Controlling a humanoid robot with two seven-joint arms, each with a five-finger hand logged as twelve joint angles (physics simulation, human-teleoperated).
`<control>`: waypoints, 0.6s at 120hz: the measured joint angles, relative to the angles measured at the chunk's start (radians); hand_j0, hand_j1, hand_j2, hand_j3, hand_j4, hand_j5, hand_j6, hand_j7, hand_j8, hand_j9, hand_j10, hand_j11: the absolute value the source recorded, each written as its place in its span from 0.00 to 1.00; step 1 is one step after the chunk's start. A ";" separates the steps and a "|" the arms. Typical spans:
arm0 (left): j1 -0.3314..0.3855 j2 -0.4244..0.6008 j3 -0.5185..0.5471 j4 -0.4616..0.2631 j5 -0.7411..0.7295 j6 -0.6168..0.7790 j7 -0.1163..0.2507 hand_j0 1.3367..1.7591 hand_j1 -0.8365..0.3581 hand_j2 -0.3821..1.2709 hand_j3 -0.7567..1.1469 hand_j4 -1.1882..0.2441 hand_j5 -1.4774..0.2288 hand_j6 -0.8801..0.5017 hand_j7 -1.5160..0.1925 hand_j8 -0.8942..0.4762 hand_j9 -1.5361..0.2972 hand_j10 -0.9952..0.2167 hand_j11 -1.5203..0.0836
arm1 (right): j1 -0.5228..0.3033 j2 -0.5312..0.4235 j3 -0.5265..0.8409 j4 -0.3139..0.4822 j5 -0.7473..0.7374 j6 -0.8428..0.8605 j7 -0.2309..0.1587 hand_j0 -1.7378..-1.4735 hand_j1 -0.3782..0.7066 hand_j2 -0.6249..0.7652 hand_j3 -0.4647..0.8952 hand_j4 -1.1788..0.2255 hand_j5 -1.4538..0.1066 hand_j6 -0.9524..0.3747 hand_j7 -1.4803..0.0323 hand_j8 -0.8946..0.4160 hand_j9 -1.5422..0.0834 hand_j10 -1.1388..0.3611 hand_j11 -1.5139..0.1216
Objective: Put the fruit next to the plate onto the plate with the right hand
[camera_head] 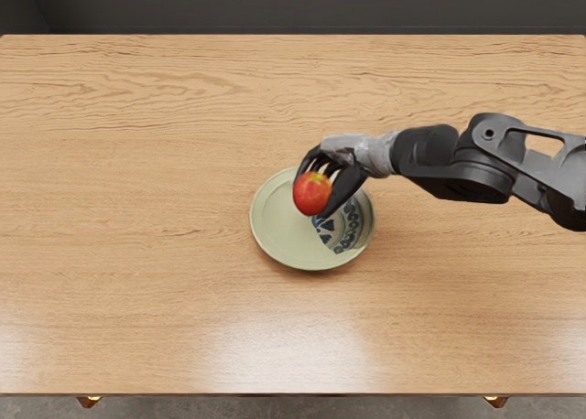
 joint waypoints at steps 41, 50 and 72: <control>-0.001 0.000 0.000 0.000 0.000 0.000 0.000 0.76 0.74 0.26 0.40 0.66 0.68 0.46 0.70 0.47 0.66 0.62 0.75 | -0.023 0.021 -0.002 -0.008 -0.051 -0.020 -0.008 0.31 0.49 0.48 0.34 0.53 0.54 0.43 0.58 0.34 0.57 0.45 0.55; 0.000 0.000 0.000 0.000 0.000 0.000 0.000 0.76 0.74 0.26 0.40 0.66 0.68 0.46 0.70 0.47 0.66 0.62 0.75 | -0.025 0.022 -0.002 -0.010 -0.050 -0.024 -0.008 0.30 0.42 0.46 0.34 0.58 0.61 0.47 0.65 0.40 0.64 0.50 0.62; 0.000 0.000 0.000 0.000 0.000 0.000 0.000 0.76 0.74 0.26 0.40 0.66 0.68 0.46 0.70 0.47 0.66 0.62 0.75 | -0.013 -0.002 0.017 -0.015 0.041 -0.012 -0.008 0.30 0.24 0.45 0.34 0.70 0.76 0.58 0.80 0.53 0.78 0.62 0.76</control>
